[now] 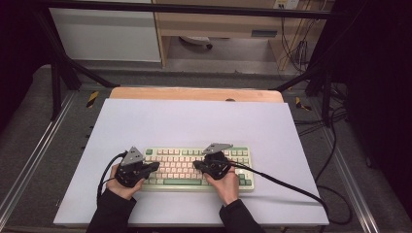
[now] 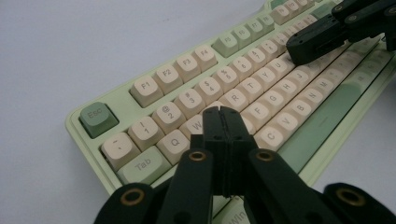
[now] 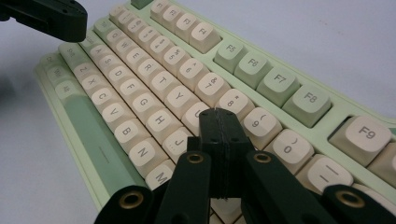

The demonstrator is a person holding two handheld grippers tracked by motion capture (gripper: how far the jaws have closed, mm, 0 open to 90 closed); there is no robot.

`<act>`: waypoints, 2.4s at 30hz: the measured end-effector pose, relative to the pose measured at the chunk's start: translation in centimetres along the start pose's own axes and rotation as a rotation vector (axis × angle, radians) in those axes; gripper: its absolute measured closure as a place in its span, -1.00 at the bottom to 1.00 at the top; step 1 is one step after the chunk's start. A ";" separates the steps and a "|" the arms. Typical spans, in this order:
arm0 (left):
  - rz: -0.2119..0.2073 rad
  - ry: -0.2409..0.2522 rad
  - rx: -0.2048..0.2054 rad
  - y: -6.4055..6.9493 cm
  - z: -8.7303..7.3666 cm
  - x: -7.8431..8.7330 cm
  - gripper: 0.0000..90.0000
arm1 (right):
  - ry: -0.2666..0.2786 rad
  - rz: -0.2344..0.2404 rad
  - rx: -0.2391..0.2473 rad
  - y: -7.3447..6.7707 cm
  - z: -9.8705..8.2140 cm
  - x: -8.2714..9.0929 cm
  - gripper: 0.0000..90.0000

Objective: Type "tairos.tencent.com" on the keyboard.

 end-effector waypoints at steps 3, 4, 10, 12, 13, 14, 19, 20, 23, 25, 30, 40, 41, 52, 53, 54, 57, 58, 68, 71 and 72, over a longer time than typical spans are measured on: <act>0.002 0.003 0.001 0.0 0.0 0.1 1.00 | 0.012 0.009 0.001 -0.1 0.2 0.4 1.00; 0.001 0.005 0.003 0.0 0.0 0.1 1.00 | 0.014 0.011 0.009 -0.1 0.3 0.6 1.00; 0.002 0.007 0.002 0.0 0.1 0.2 1.00 | 0.013 0.010 0.023 -0.3 0.5 1.5 1.00; 0.003 0.009 0.002 -0.1 0.1 0.2 1.00 | 0.013 0.009 0.029 -0.3 0.6 1.9 1.00; 0.003 0.009 0.002 -0.1 0.1 0.2 1.00 | 0.013 0.007 0.029 -0.3 0.6 2.0 1.00; 0.003 0.009 0.002 -0.1 0.1 0.2 1.00 | 0.008 0.009 0.030 -0.4 0.6 2.2 1.00; 0.004 0.010 0.002 0.0 0.2 0.2 1.00 | 0.005 0.014 0.049 -0.5 0.6 2.9 1.00; 0.005 0.010 0.001 0.0 0.2 0.2 1.00 | 0.004 0.017 0.049 -0.5 0.6 3.0 1.00; 0.006 0.010 -0.001 0.1 0.2 0.2 1.00 | 0.002 0.020 0.045 -0.3 0.5 3.4 1.00; 0.005 0.011 -0.002 0.2 0.3 0.1 1.00 | -0.001 0.020 0.046 -0.3 0.4 3.7 1.00; 0.006 0.013 0.000 0.3 0.5 0.1 1.00 | -0.002 0.027 0.039 0.0 0.1 4.2 1.00; 0.013 0.007 -0.013 0.7 1.3 -0.6 1.00 | -0.006 0.038 0.038 0.3 -0.6 4.9 1.00; 0.015 0.008 -0.012 0.8 1.4 -0.7 1.00 | -0.008 0.038 0.038 0.4 -0.6 5.0 1.00; 0.010 -0.013 -0.015 1.1 2.4 -2.4 1.00 | -0.005 0.037 0.046 0.6 -1.0 5.6 1.00; 0.009 -0.017 -0.016 1.1 2.5 -2.6 1.00 | -0.006 0.036 0.042 0.6 -1.1 5.6 1.00; 0.009 -0.021 -0.017 1.2 2.5 -2.8 1.00 | -0.006 0.037 0.040 0.7 -1.1 5.7 1.00; 0.010 -0.035 -0.020 1.3 2.6 -3.5 1.00 | -0.002 0.037 0.042 0.8 -1.3 5.8 1.00; 0.010 -0.040 -0.021 1.3 2.6 -3.8 1.00 | -0.002 0.039 0.040 0.9 -1.4 5.8 1.00; 0.014 -0.060 -0.025 1.3 2.4 -4.8 1.00 | -0.005 0.043 0.035 0.9 -1.6 5.7 1.00; 0.012 -0.058 -0.024 1.3 2.3 -4.9 1.00 | -0.006 0.042 0.034 0.9 -1.6 5.8 1.00; 0.012 -0.057 -0.026 1.3 2.3 -4.9 1.00 | -0.006 0.043 0.035 0.9 -1.6 5.8 1.00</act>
Point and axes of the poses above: each handheld gripper's, and its own axes: x roughly backward along the jaws, z roughly out of its top, y roughly to its right, the point moved 4 cm from there along -x, roughly forward along the jaws, and after that the axes turned 14 degrees about -x, right-handed, at the moved point
